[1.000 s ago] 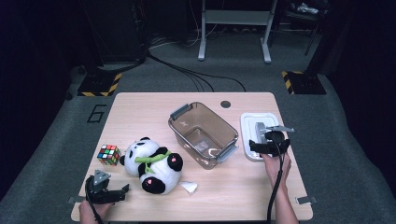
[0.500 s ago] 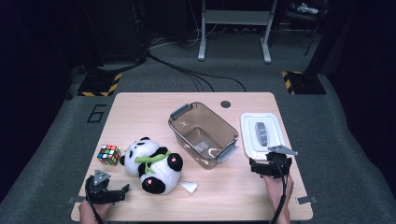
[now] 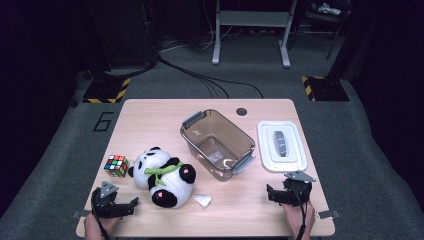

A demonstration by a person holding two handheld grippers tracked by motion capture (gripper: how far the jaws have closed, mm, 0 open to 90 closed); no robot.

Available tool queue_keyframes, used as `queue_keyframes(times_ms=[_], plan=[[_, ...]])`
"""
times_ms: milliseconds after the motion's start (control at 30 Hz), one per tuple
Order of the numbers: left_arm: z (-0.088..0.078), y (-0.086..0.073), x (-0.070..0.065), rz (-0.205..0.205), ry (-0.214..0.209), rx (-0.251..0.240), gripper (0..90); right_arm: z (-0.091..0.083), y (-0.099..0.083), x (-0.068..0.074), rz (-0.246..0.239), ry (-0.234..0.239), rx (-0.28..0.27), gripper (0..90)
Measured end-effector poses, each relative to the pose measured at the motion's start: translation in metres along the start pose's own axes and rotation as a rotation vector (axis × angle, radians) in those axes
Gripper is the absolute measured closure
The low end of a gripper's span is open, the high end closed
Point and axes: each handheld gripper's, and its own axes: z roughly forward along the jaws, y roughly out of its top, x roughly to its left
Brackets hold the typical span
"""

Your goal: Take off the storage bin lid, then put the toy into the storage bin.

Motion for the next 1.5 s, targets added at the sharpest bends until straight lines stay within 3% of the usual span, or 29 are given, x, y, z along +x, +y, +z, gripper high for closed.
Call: queue_keyframes(times_ms=[167,333,567,900,1200,1500], plan=[[-0.001,0.001,0.000,0.006,-0.002,0.010,0.0,0.004,-0.009,-0.002,-0.005,0.015,0.016,0.0],[-0.016,0.011,-0.003,0.033,-0.018,0.026,0.2,0.006,-0.014,-0.004,-0.011,0.026,0.023,0.0],[-0.046,0.036,-0.010,0.056,-0.123,-0.026,0.1,0.007,-0.018,-0.008,0.010,0.038,0.018,0.0],[-0.078,0.077,-0.024,0.132,-0.212,-0.091,0.0,0.010,-0.017,-0.003,-0.021,0.002,0.032,0.0],[-0.077,0.104,-0.035,0.187,-0.249,-0.106,0.0,0.010,-0.017,-0.003,-0.025,0.002,0.032,0.0],[-0.055,0.126,-0.050,0.212,-0.288,-0.090,0.0,0.010,-0.017,-0.002,-0.026,0.002,0.031,0.0]])
